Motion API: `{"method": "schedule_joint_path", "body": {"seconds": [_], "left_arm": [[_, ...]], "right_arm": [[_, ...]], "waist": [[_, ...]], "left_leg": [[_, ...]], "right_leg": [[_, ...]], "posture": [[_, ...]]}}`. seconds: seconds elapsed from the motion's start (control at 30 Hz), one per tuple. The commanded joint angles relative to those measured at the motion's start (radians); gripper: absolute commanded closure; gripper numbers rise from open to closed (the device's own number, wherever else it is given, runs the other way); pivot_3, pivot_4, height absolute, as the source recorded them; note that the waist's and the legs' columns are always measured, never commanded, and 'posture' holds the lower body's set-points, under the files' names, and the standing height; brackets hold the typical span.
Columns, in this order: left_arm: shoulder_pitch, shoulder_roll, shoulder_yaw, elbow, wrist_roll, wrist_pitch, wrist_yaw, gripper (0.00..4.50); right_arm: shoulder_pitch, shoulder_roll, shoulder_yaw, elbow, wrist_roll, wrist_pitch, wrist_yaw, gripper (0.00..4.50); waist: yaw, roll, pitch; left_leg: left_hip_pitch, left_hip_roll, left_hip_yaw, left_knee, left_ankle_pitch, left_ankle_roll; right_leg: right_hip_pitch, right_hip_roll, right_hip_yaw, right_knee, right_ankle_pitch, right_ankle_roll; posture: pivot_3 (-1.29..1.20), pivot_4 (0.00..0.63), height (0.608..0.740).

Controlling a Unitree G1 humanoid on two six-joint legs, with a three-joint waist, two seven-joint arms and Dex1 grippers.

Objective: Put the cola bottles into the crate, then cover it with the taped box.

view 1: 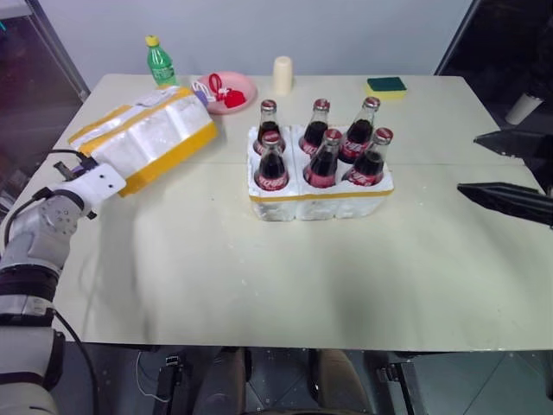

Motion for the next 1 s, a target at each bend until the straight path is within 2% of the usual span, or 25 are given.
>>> {"method": "schedule_joint_path", "body": {"seconds": [0.03, 0.2, 0.43, 0.67, 1.0], "left_arm": [[-0.070, 0.055, 0.057, -0.178, -0.031, 0.009, -0.051, 4.03], [-0.191, 0.031, 0.071, -0.374, -0.062, 0.079, -0.134, 4.03], [-0.338, -0.036, 0.021, -0.525, -0.110, 0.103, -0.273, 4.03], [-0.339, -0.106, -0.056, -0.657, -0.119, 0.117, -0.401, 4.03], [-0.333, -0.113, -0.184, -0.679, 0.019, 0.016, -0.458, 4.03]], "right_arm": [[-0.025, -0.007, 0.022, 0.005, -0.007, -0.044, -0.011, 0.00], [-0.036, 0.013, 0.078, 0.014, -0.018, -0.081, -0.026, 0.00], [-0.043, 0.039, 0.113, 0.024, -0.038, -0.118, -0.056, 0.00], [-0.017, 0.073, 0.110, 0.009, -0.051, -0.133, -0.087, 0.00], [0.005, 0.115, 0.086, -0.034, -0.012, -0.123, -0.161, 0.00]], "waist": [[0.000, -0.001, 0.001], [-0.002, -0.001, 0.001], [-0.006, -0.001, 0.001], [-0.006, -0.001, 0.001], [-0.005, -0.001, 0.001]], "left_leg": [[-0.001, 0.000, 0.000, 0.000, 0.000, 0.000], [-0.004, 0.000, 0.000, 0.001, 0.000, 0.000], [-0.003, 0.000, -0.001, 0.000, 0.000, 0.000], [-0.003, 0.000, -0.001, 0.001, 0.000, 0.000], [-0.003, 0.000, -0.001, 0.001, 0.000, 0.000]], "right_leg": [[-0.001, 0.000, 0.000, 0.000, 0.000, 0.000], [-0.002, 0.000, 0.000, 0.000, 0.000, 0.000], [-0.002, 0.001, 0.000, 0.000, 0.000, 0.001], [-0.002, 0.001, 0.000, 0.000, 0.000, 0.001], [-0.002, 0.001, 0.000, 0.000, 0.000, 0.001]], "posture": [[0.00, 0.150, 0.739], [0.00, 0.150, 0.739], [0.00, 0.150, 0.739], [0.00, 0.150, 0.739], [0.00, 0.150, 0.739]]}}
